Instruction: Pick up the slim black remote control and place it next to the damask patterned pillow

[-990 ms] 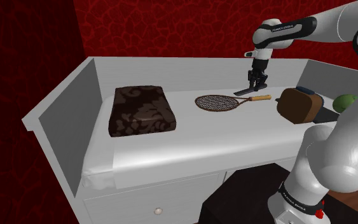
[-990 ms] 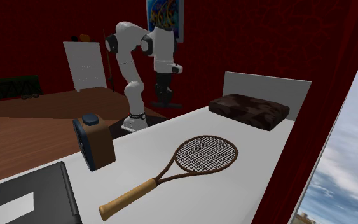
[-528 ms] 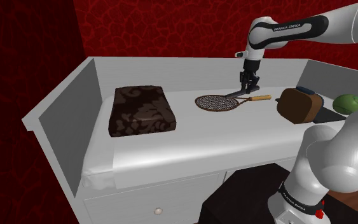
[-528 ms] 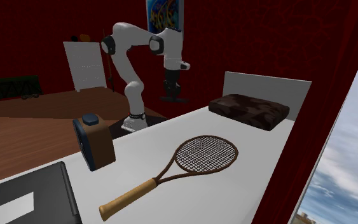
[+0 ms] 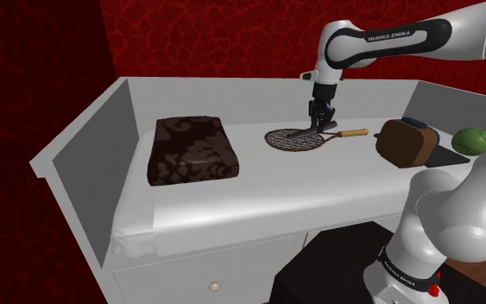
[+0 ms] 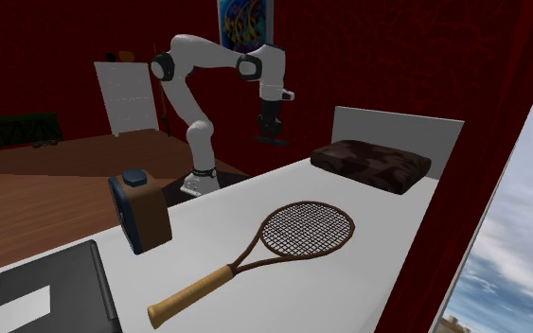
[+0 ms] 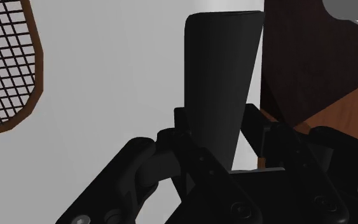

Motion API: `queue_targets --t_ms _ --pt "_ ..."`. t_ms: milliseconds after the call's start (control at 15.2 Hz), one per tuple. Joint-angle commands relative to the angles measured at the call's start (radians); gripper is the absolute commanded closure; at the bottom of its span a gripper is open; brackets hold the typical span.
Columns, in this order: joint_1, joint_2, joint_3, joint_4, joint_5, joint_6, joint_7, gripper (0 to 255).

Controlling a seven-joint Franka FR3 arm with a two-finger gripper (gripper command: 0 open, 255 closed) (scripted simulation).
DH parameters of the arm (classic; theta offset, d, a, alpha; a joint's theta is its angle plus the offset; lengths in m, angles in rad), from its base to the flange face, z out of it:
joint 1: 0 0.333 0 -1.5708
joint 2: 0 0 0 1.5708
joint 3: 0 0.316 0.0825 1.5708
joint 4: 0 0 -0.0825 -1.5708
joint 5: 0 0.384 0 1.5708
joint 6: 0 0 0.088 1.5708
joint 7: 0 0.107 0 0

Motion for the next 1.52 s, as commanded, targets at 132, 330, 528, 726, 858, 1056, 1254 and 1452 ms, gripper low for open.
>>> queue_targets --t_ms 132,330,528,726,858,1056,1254,1452 --pt "0.038 0.009 0.068 -0.016 0.037 0.015 0.095 255" --pt "0.068 0.022 0.116 -0.017 0.066 0.023 0.162 255" --pt "0.1 0.045 0.161 -0.008 0.096 0.032 0.226 255" --pt "0.132 0.077 0.204 0.012 0.127 0.041 0.287 255" --pt "0.154 0.103 0.231 0.03 0.148 0.047 0.326 255" --pt "0.185 0.149 0.269 0.066 0.177 0.054 0.382 255" --pt "0.216 0.201 0.304 0.113 0.205 0.06 0.436 255" --pt "0.245 0.261 0.336 0.17 0.229 0.062 0.487 255"
